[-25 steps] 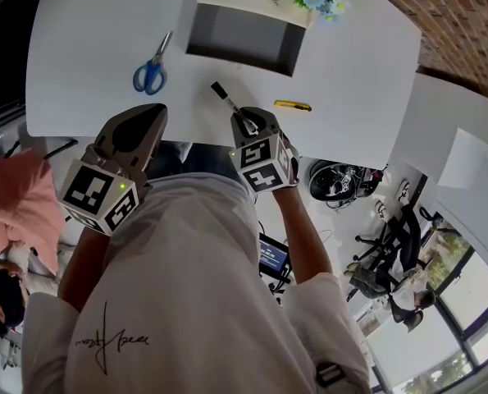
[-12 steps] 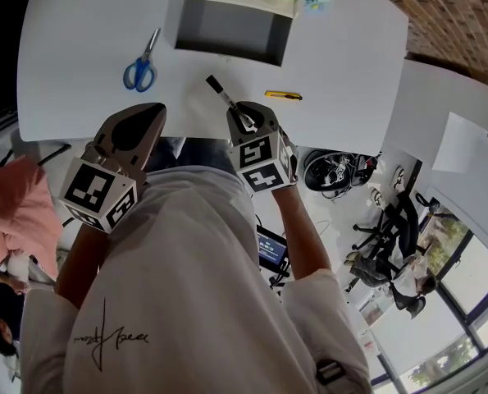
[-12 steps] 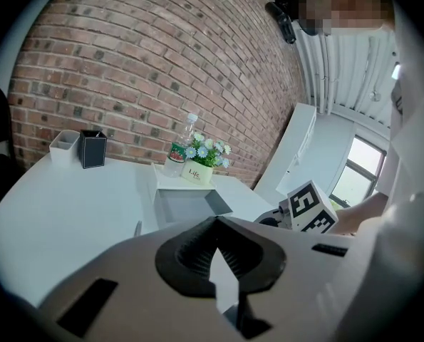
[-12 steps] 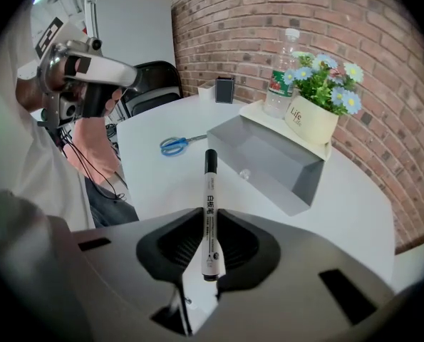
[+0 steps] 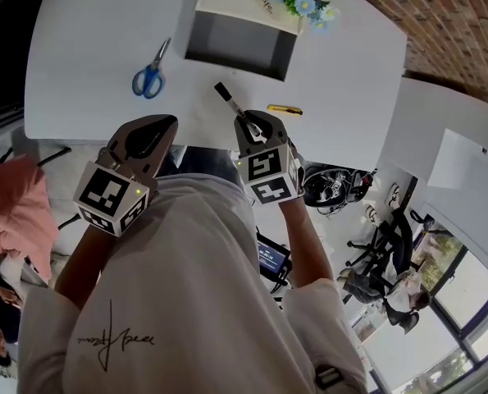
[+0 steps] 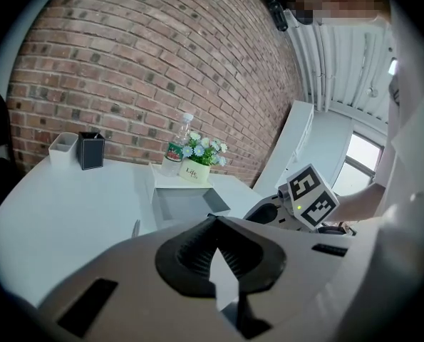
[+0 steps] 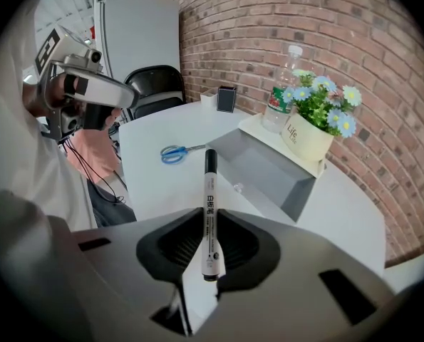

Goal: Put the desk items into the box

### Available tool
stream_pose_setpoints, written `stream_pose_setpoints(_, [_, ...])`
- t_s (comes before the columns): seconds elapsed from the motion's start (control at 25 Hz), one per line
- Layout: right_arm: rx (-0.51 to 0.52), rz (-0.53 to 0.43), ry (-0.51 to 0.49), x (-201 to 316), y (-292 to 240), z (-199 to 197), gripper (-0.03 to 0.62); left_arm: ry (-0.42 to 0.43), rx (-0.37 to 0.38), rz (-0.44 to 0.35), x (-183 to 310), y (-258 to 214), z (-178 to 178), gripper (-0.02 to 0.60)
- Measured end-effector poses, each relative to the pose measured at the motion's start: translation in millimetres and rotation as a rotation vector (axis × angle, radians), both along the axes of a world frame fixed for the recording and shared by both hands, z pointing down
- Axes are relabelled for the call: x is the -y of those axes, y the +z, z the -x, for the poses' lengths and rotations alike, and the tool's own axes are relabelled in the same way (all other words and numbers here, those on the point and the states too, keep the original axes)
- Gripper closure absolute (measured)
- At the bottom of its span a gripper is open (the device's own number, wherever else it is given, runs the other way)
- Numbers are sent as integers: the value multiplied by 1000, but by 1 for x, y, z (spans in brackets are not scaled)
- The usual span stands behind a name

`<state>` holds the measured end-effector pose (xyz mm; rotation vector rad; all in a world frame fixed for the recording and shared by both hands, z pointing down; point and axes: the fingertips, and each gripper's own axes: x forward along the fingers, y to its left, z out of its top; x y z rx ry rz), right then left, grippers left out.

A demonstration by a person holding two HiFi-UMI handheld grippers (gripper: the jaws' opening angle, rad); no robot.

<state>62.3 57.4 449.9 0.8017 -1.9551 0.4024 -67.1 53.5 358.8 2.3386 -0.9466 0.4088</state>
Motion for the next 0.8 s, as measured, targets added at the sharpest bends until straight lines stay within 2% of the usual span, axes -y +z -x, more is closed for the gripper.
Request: stream_pose_setpoints(0.8, [29,-89,-24,45,-39,3,515,-41,-6,-21,11,-7,12,577])
